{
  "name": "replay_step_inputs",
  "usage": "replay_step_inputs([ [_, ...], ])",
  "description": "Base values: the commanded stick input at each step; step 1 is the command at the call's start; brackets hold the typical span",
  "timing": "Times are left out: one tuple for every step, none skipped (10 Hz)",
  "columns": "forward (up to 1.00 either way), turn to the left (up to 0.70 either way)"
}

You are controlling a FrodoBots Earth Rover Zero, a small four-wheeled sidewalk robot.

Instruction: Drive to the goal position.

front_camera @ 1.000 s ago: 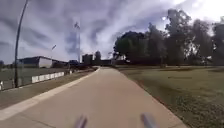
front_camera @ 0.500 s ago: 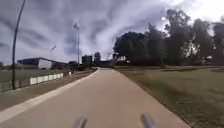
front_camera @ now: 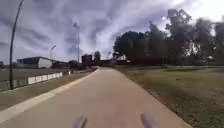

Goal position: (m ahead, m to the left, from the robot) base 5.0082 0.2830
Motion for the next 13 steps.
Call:
replay_step_inputs([
  [0.85,0.00],
  [0.85,0.00],
  [0.85,0.00],
  [0.85,0.00],
  [0.85,0.00],
  [0.85,0.00],
  [0.85,0.00],
  [0.85,0.00],
  [0.85,0.00],
  [0.85,0.00],
  [0.85,0.00],
  [0.85,0.00],
  [0.85,0.00],
])
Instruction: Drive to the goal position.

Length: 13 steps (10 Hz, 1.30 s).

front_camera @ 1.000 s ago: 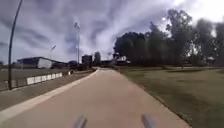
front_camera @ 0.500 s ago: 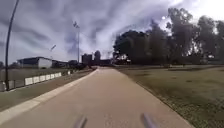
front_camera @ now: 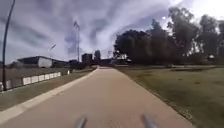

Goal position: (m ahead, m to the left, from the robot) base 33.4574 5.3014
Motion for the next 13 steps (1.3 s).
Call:
replay_step_inputs([
  [0.85,0.00],
  [0.85,0.00],
  [0.85,0.00],
  [0.85,0.00],
  [0.85,0.00],
  [0.85,0.00],
  [0.85,0.00],
  [0.85,0.00],
  [0.85,0.00],
  [0.85,0.00],
  [0.85,0.00],
  [0.85,0.00],
  [0.85,0.00],
])
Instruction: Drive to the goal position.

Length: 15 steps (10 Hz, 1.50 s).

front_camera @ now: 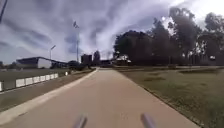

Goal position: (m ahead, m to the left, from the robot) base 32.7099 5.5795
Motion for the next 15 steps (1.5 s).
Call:
replay_step_inputs([
  [0.85,0.00],
  [0.85,0.00],
  [0.85,0.00],
  [0.85,0.00],
  [0.85,0.00],
  [0.85,0.00],
  [0.85,0.00],
  [0.85,0.00],
  [0.85,0.00],
  [0.85,0.00],
  [0.85,0.00],
  [0.85,0.00],
  [0.85,0.00],
  [0.85,0.00],
  [0.85,0.00],
])
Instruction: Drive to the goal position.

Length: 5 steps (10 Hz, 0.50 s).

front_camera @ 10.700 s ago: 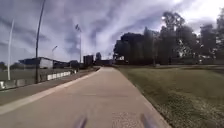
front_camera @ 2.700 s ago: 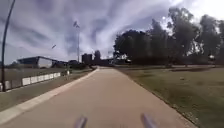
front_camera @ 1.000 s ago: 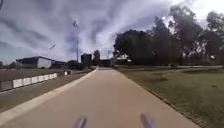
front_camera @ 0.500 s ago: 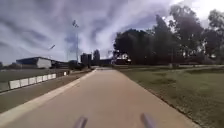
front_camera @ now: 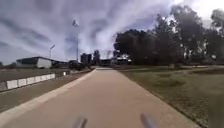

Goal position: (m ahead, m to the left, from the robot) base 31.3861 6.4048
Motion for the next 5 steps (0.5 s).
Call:
replay_step_inputs([
  [0.85,0.00],
  [0.85,0.00],
  [0.85,0.00],
  [0.85,0.00],
  [0.85,0.00],
])
